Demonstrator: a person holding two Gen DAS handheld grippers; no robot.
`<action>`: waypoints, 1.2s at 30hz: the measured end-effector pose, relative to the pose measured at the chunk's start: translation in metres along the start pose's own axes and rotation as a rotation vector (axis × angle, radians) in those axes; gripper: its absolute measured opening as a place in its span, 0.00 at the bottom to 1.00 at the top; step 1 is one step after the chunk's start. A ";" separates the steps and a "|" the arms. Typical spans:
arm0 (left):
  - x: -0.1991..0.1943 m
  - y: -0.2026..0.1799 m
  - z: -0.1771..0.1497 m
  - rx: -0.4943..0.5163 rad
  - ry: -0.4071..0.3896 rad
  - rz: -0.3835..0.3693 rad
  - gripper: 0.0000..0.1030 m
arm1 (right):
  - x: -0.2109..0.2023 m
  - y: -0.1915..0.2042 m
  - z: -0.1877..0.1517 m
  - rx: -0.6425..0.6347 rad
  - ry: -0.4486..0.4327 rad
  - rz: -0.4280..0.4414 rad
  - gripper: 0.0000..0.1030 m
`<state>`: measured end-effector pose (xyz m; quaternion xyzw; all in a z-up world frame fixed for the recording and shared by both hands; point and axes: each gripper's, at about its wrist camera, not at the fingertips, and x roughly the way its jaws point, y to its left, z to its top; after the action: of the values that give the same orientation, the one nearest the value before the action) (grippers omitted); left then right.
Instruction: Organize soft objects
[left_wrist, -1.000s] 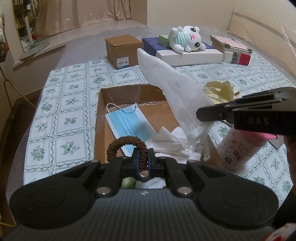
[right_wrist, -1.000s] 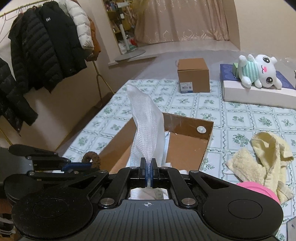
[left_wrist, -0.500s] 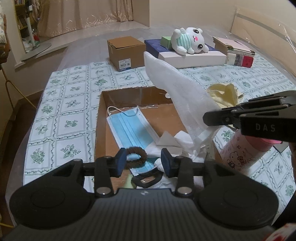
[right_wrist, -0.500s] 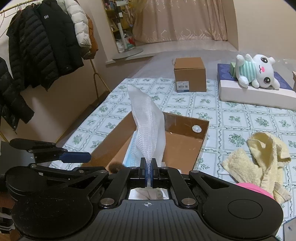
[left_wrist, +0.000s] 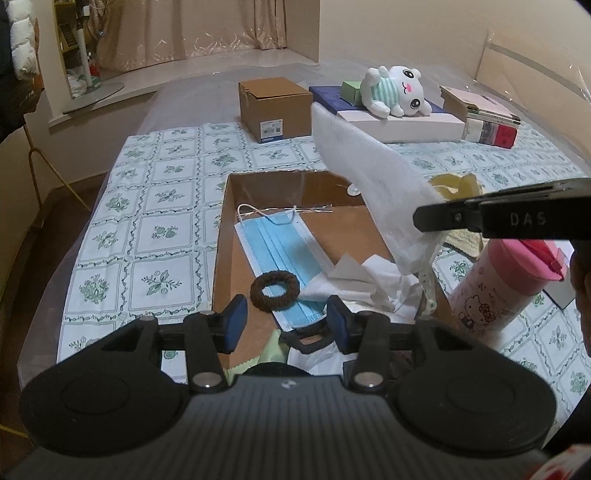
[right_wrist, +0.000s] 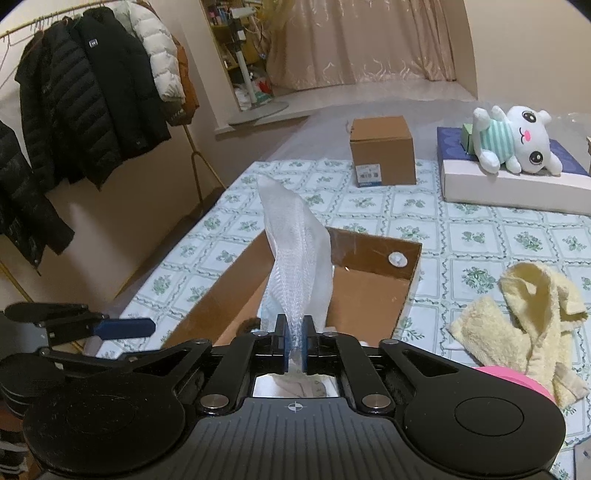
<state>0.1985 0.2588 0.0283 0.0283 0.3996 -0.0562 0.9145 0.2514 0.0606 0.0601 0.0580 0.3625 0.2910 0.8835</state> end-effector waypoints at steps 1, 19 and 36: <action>-0.001 0.000 -0.001 -0.004 -0.002 0.001 0.43 | -0.003 0.000 0.000 -0.001 -0.015 0.000 0.51; -0.047 -0.029 -0.029 -0.084 -0.093 0.040 0.66 | -0.099 0.006 -0.031 -0.014 -0.138 0.015 0.59; -0.110 -0.087 -0.057 -0.161 -0.162 0.097 0.85 | -0.195 -0.021 -0.087 -0.075 -0.173 -0.042 0.60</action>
<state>0.0720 0.1867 0.0697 -0.0305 0.3260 0.0183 0.9447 0.0919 -0.0744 0.1082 0.0422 0.2748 0.2796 0.9190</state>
